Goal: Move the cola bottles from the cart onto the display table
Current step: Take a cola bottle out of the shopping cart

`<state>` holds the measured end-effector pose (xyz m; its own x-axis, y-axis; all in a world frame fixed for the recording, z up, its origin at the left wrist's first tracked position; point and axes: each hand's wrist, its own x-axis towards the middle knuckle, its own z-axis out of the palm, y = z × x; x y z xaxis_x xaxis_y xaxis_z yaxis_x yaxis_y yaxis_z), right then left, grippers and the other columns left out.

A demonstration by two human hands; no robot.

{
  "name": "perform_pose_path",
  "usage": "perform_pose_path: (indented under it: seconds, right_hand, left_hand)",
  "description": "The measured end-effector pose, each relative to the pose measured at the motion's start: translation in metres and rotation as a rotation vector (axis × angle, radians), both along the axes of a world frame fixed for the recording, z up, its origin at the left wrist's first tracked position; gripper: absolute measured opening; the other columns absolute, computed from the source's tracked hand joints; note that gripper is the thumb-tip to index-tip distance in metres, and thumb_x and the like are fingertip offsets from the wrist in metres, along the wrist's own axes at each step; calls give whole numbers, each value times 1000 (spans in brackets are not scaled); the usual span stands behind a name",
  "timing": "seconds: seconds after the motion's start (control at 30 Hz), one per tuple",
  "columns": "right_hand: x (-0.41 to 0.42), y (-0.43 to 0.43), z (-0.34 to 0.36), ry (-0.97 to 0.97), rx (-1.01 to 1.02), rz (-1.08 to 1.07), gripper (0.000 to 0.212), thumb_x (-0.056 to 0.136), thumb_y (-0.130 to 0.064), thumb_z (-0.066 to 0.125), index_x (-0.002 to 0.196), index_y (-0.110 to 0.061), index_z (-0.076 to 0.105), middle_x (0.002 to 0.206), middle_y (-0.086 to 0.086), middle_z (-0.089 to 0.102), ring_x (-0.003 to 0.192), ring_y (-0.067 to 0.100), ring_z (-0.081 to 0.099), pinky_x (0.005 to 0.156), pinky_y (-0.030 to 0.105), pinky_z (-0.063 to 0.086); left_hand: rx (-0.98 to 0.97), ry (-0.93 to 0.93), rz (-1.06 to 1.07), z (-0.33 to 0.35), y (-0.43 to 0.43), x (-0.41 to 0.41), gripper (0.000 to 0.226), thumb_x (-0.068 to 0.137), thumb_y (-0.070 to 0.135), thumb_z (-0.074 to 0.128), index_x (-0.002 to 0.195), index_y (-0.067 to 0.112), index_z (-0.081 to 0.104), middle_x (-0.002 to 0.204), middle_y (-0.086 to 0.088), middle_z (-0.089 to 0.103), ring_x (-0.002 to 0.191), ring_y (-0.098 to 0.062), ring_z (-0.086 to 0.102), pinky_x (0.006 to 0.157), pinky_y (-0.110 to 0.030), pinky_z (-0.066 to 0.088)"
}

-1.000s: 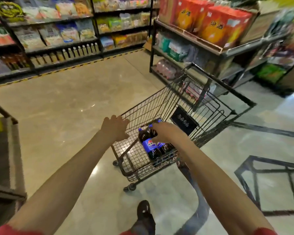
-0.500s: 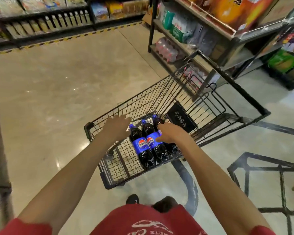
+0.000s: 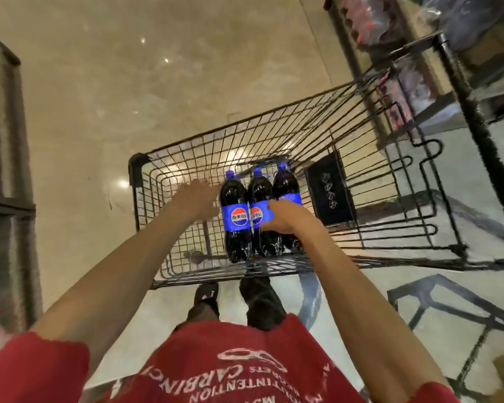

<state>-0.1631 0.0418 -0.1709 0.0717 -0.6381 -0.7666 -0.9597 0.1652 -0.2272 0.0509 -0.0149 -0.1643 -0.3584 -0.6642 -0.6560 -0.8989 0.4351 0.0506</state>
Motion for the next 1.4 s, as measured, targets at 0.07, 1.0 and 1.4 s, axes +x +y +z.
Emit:
perform_pose_path:
  seconds: [0.07,1.0,1.4]
  right_hand:
    - [-9,-7,-16,-6,23,28,60,95,-43,65,143,-11,47,147,12,51,132,32,50,105,43,45]
    - [52,-4,-250,-197,183,-373,106,93,-35,71,155,11,-2,163,26,16,150,36,24,120,44,29]
    - [68,7,-288,-356,204,-791,126,67,-37,94,156,-6,11,147,14,46,132,31,51,108,48,47]
  left_hand:
    - [30,-2,64,-16,-2,-9,69,97,47,59,156,27,28,142,-16,52,135,-37,46,110,-56,40]
    - [266,435,1044,-269,-43,-37,89,82,43,81,146,5,34,143,-10,54,131,-27,53,102,-33,46]
    - [246,562,1247,-298,-31,-52,101,69,40,92,140,13,25,123,0,55,106,-21,63,82,-29,50]
